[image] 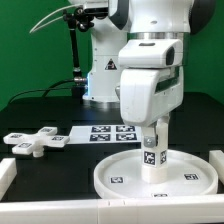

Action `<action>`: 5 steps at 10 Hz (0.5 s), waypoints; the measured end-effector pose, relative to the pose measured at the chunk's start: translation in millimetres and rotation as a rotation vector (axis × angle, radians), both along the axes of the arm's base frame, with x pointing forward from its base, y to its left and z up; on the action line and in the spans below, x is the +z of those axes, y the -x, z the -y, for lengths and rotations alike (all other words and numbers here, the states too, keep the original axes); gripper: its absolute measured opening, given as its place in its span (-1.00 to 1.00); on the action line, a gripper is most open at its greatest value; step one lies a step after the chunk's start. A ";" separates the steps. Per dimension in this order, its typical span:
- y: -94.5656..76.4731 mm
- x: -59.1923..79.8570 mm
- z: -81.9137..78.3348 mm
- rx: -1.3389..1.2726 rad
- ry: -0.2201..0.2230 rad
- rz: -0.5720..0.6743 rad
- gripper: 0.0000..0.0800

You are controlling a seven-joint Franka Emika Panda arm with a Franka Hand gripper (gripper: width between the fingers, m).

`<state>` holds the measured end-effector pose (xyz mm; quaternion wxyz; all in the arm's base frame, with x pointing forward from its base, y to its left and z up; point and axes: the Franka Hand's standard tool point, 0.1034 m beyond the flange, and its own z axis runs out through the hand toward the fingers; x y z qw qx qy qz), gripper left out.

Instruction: Assemble round table

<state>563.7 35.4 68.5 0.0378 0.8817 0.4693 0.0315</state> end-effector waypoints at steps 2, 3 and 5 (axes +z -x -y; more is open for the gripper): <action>1.4 -0.4 -1.8 -0.263 -0.034 -0.010 0.05; 2.5 -0.8 -2.8 -0.368 -0.047 -0.017 0.05; 2.6 -0.9 -3.5 -0.468 -0.061 -0.016 0.05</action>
Offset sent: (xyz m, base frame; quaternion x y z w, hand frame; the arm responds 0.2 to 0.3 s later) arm 0.0000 0.0000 0.0000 0.0000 0.0000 0.1938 0.9810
